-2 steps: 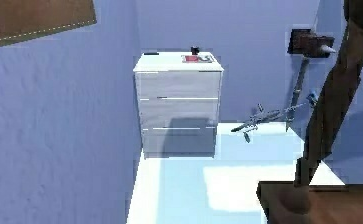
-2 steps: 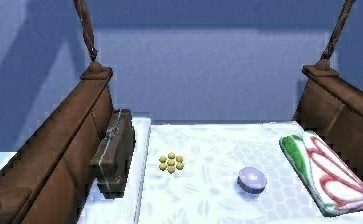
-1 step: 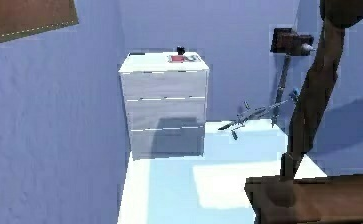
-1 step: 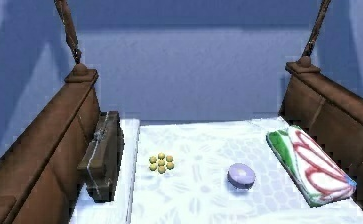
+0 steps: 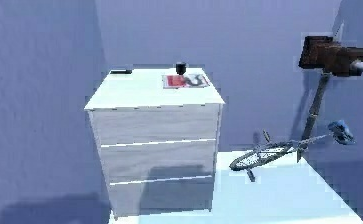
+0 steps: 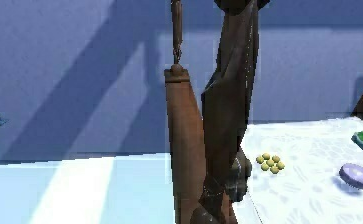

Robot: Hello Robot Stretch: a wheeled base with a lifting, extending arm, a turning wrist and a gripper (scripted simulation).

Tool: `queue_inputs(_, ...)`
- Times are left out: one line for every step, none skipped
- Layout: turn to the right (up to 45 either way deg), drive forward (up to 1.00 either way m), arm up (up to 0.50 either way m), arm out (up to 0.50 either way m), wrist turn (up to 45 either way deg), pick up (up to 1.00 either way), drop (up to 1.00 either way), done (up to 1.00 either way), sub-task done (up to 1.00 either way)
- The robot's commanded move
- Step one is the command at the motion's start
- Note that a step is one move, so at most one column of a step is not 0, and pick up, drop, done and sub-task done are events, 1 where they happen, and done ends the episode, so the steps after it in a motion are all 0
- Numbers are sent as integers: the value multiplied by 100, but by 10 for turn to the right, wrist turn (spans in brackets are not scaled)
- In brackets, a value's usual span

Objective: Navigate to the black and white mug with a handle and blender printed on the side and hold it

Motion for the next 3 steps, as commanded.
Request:
queue_inputs(0, 70, 0, 0, 0, 0, 0, 0, 0)
queue_inputs(-450, 0, 0, 0, 0, 0, 0, 0, 0)
queue_inputs(-390, 0, 0, 0, 0, 0, 0, 0, 0)
